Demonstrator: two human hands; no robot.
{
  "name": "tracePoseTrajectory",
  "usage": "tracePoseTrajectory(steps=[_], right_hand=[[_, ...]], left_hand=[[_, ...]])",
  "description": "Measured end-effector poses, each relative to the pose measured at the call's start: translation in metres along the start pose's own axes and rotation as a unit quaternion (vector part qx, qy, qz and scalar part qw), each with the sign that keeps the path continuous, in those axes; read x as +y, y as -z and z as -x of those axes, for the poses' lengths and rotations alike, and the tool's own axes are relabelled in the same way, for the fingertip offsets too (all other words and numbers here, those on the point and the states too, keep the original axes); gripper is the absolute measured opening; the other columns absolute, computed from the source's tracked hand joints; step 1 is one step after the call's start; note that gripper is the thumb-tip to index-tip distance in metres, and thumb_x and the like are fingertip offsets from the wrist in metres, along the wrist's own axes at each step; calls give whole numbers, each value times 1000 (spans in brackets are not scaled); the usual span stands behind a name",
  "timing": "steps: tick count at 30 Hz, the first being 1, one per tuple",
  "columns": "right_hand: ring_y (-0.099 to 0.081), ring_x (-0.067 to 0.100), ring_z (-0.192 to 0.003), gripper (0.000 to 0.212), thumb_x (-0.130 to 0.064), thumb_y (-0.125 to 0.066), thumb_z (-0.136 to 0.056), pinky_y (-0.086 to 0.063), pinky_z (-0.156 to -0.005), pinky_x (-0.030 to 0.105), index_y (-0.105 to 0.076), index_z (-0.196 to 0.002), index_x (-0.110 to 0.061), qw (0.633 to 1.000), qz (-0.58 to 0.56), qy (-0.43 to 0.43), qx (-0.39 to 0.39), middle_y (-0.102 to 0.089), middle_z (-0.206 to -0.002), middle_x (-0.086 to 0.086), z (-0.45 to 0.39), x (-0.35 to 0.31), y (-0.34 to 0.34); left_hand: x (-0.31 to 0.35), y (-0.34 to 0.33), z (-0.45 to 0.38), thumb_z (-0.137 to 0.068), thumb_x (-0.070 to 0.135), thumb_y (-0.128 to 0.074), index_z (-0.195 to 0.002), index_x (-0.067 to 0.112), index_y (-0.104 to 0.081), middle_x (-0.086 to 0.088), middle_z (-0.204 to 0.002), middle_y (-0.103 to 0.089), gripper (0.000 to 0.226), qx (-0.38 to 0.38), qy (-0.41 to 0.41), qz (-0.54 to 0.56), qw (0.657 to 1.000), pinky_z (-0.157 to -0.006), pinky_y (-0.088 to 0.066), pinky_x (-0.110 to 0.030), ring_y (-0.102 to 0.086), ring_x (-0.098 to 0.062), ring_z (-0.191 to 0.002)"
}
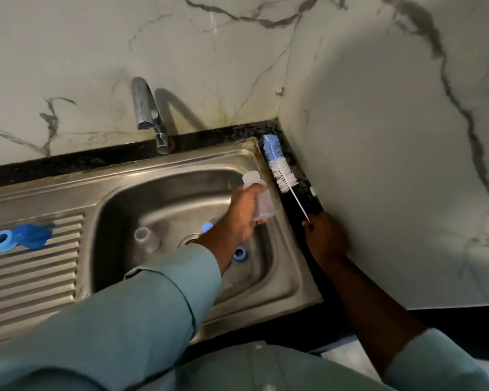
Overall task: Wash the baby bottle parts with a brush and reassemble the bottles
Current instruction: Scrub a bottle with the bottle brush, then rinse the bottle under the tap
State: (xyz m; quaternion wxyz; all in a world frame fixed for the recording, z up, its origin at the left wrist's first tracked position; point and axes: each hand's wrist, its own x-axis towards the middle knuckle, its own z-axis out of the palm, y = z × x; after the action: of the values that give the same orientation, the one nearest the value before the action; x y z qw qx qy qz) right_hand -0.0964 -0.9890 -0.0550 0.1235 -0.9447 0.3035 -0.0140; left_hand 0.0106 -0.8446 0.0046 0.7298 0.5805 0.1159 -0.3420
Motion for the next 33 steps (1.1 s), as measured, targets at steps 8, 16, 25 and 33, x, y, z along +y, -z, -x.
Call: tracePoseTrajectory(steps=[8, 16, 25, 33], right_hand=[[-56, 40, -84, 23, -17, -68, -79, -47, -76, 41, -69, -98, -3, 992, -35, 99, 69, -61, -94, 21, -15, -25, -3], [-61, 23, -109, 30, -16, -61, -91, -45, -100, 33, -65, -119, -7, 933, -290, 193, -86, -65, -119, 12, -60, -183, -1], [-55, 25, -105, 31, -9, -46, -97, -38, -84, 22, -55, -126, -3, 915, -253, 283, -140, -52, -123, 17, -130, -315, -33], [-4, 32, -147, 75, -20, -58, -90, 3, -120, 41, -17, -152, -24, 860, 52, 493, -122, -17, -159, -3, -154, -324, -68]], left_hand=[[7, 46, -7, -85, 5, -72, -113, 13, -62, -9, -101, -68, 31, 35, -58, -11, 998, -69, -58, -37, -67, -20, -82], [34, 124, -22, -83, 13, -76, -120, 21, -61, -2, -114, -67, 41, 158, -69, 36, 984, -86, -56, -45, -63, -21, -104], [62, 185, -58, -85, 20, -74, -124, 19, -59, -7, -118, -66, 42, 197, -73, 71, 975, -90, -56, -47, -64, -27, -107], [45, 196, -79, -88, 23, -71, -119, 21, -65, -5, -109, -73, 32, 152, -36, 90, 984, -77, -58, -38, -70, -25, -99]])
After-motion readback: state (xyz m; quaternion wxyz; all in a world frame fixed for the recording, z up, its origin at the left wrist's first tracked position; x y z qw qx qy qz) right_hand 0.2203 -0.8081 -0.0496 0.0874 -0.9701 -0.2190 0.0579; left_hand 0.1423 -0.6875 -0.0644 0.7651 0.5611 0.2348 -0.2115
